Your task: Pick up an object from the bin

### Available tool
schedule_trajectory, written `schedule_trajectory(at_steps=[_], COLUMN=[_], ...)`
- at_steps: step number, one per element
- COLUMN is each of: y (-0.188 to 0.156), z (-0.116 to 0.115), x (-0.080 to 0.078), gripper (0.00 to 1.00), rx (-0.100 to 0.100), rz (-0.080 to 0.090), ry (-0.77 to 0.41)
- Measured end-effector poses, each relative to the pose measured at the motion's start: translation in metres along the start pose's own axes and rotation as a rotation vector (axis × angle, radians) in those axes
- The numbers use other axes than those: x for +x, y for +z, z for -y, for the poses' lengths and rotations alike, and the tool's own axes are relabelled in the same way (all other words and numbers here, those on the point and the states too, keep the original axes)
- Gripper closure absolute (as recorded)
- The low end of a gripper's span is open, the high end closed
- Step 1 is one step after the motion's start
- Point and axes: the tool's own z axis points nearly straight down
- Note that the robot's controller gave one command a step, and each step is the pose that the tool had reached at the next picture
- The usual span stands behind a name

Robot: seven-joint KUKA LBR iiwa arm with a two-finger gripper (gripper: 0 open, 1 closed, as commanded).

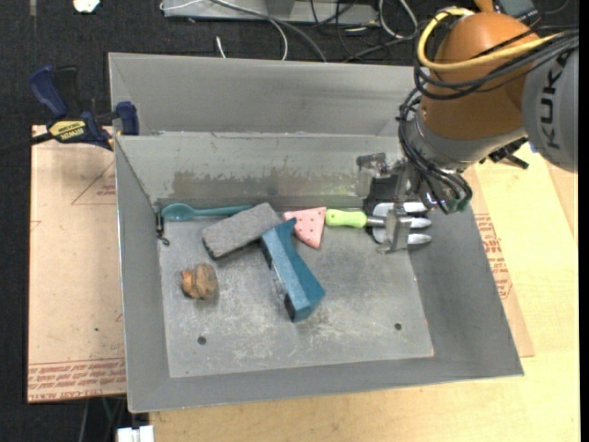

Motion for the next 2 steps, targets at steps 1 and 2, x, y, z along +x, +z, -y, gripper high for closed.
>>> schedule_trajectory(at_steps=[1,2], y=[-0.045,-0.004], z=[-0.002,0.034], x=[-0.021,-0.024], gripper=[0.00,0.00], rx=[0.001,0.002], rz=[-0.001,0.005], ry=[0.100,-0.107])
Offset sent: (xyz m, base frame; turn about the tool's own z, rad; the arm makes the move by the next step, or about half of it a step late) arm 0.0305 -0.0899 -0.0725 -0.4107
